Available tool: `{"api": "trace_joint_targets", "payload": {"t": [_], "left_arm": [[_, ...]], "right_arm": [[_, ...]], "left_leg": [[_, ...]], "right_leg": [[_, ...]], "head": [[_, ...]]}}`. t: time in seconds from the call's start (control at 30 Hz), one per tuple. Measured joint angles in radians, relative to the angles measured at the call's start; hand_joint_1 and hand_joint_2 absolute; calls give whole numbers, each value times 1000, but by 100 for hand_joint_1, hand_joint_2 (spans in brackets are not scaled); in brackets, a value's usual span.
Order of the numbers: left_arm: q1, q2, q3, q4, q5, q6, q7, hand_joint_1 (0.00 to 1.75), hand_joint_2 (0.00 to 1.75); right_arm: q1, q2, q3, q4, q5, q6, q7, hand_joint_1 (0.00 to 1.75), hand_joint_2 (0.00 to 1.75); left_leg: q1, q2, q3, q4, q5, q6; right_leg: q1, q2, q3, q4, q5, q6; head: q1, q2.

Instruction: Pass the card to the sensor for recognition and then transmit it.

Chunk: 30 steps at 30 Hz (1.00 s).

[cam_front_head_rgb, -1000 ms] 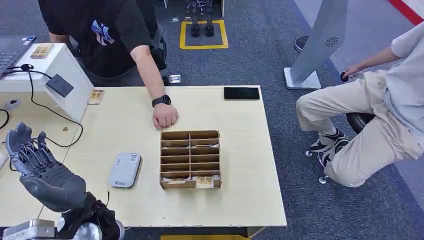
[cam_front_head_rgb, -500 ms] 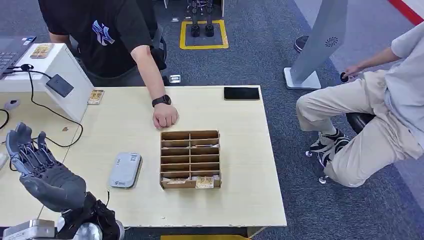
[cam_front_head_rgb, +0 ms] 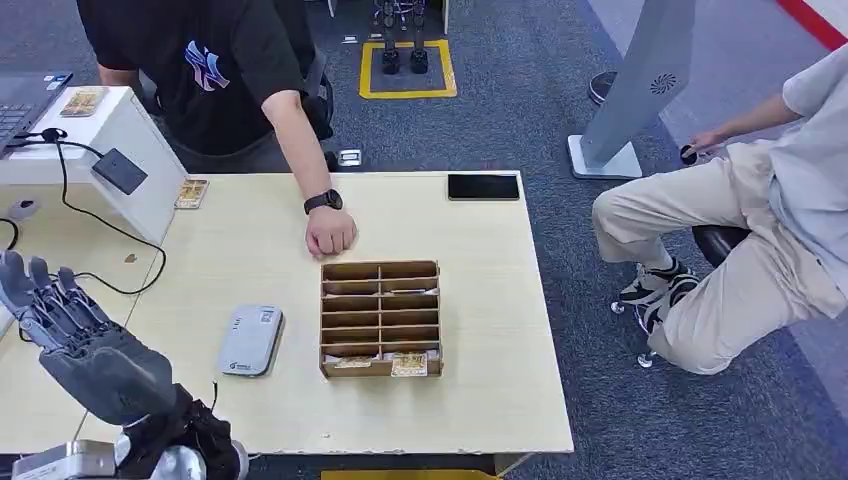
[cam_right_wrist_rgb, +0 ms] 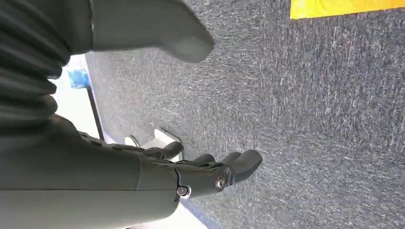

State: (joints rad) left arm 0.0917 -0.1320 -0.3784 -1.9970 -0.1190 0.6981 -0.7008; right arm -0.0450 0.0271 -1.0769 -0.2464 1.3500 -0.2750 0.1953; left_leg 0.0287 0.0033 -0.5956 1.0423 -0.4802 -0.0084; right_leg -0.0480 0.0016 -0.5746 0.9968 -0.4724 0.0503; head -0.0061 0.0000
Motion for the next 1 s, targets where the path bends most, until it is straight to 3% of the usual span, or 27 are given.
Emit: {"api": "trace_joint_targets", "payload": {"t": [0.23, 0.27, 0.3, 0.33, 0.37, 0.4, 0.53, 0.57, 0.6, 0.63, 1.0], "left_arm": [[0, -4, 6, 0, -1, 0, 0, 0, 175], [0, -4, 7, 0, 0, 0, 0, 0, 0], [0, -4, 7, 1, 5, 0, 0, 0, 0], [0, -4, 7, 1, 15, 0, 0, 0, 175], [0, -4, 7, 1, 23, 0, 0, 0, 175], [0, -4, 7, 1, 27, 0, 0, 0, 175], [0, -4, 7, 1, 19, 0, 0, 0, 175], [0, -4, 7, 1, 20, 0, 0, 0, 0], [0, -3, 8, 1, 20, 0, 0, 0, 0], [0, -3, 8, 1, 20, 0, 0, 0, 175], [0, -3, 7, 1, 1, 0, 0, 0, 175]], "right_arm": [[0, 1, -8, 0, 0, 0, 0, 0, 0], [0, 1, -9, 0, 0, 0, 0, 0, 0], [0, 2, -9, 0, 1, 0, 0, 0, 0], [0, 2, -9, 0, 1, 0, 0, 0, 0], [0, 2, -9, 0, 1, 0, 0, 0, 0], [0, 3, -9, -1, 2, 0, 0, 0, 175], [0, 6, -9, -5, 13, 0, -9, 0, 175], [0, 6, -9, -5, 15, 2, -11, 0, 175], [0, 6, -9, -5, 16, 3, -12, 0, 175], [0, 6, -9, -5, 18, 3, -12, 0, 0], [0, 6, -9, -7, 21, 9, -19, 0, 0]], "left_leg": [[0, 0, 0, 0, 0, 0], [0, 0, 0, 0, 0, 0], [0, 0, 0, 0, 0, 0], [0, 0, 0, 0, 0, 0], [0, 0, 0, 0, 0, 0], [0, 0, 0, 0, 0, 0], [0, 0, 0, 0, 0, 0], [0, 0, 0, 0, 0, 0], [0, 0, 0, 0, 0, 0], [0, 0, 0, 0, 0, 0], [0, 0, 0, 0, 0, 0]], "right_leg": [[0, 0, 0, 0, 0, 0], [0, 0, 0, 0, 0, 0], [0, 0, 0, 0, 0, 0], [0, 0, 0, 0, 0, 0], [0, 0, 0, 0, 0, 0], [0, 0, 0, 0, 0, 0], [0, 0, 0, 0, 0, 0], [0, 0, 0, 0, 0, 0], [0, 0, 0, 0, 0, 0], [0, 0, 0, 0, 0, 0], [0, 0, 0, 0, 0, 0]], "head": [[0, 0], [0, 0], [0, 0], [0, 0], [0, 0], [0, 0], [0, 0], [0, 0], [0, 0], [0, 0], [0, 0]]}}
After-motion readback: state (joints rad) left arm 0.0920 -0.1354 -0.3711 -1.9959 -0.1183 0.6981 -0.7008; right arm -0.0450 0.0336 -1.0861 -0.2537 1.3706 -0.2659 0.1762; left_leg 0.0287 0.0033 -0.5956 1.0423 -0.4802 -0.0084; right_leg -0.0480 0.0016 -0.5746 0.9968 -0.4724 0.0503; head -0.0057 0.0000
